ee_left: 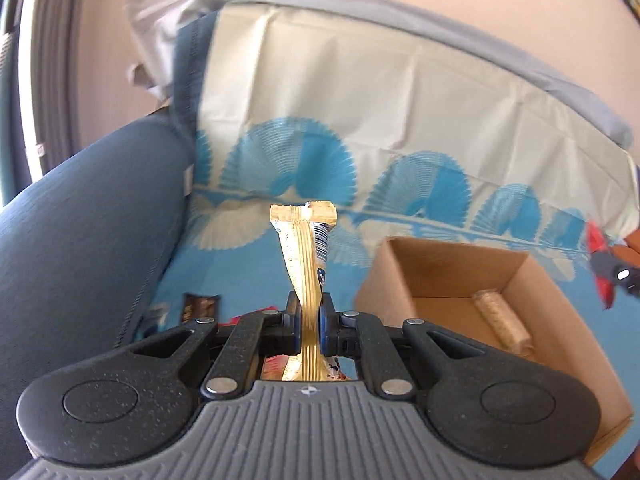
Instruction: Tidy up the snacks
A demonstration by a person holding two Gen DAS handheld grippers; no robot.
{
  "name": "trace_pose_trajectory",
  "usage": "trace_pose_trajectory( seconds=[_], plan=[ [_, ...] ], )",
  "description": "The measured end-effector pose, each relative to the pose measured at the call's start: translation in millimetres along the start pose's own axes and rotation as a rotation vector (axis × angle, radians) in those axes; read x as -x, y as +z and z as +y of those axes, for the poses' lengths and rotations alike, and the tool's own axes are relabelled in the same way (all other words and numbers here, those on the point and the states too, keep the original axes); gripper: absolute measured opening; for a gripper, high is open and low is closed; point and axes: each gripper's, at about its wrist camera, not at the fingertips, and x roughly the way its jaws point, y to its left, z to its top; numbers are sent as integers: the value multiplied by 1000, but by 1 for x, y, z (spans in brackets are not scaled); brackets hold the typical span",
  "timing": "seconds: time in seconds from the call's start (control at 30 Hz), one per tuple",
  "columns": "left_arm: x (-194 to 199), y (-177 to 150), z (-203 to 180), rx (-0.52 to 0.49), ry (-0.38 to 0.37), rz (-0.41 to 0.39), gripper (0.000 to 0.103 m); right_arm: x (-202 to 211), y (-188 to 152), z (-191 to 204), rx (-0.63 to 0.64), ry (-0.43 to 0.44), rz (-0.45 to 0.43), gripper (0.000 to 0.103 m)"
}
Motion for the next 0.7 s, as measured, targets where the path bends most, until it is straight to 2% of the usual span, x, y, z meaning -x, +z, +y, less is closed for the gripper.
trace_pose_trajectory(
  seconds=[0.07, 0.17, 0.43, 0.7],
  plan=[
    [-2, 0, -21, -34, -31, -17, 8, -5, -6, -20, -68, -35, 54, 47],
    [-3, -2, -50, -74, -84, -46, 8, -1, -6, -42, -135, -55, 44, 47],
    [-16, -13, -113, -148, -212, -53, 8, -2, -10, -63, -72, -97, 66, 47],
    [-26, -23, -139, -174, -267, -26, 8, -3, -15, -81, -71, -114, 89, 47]
  ],
)
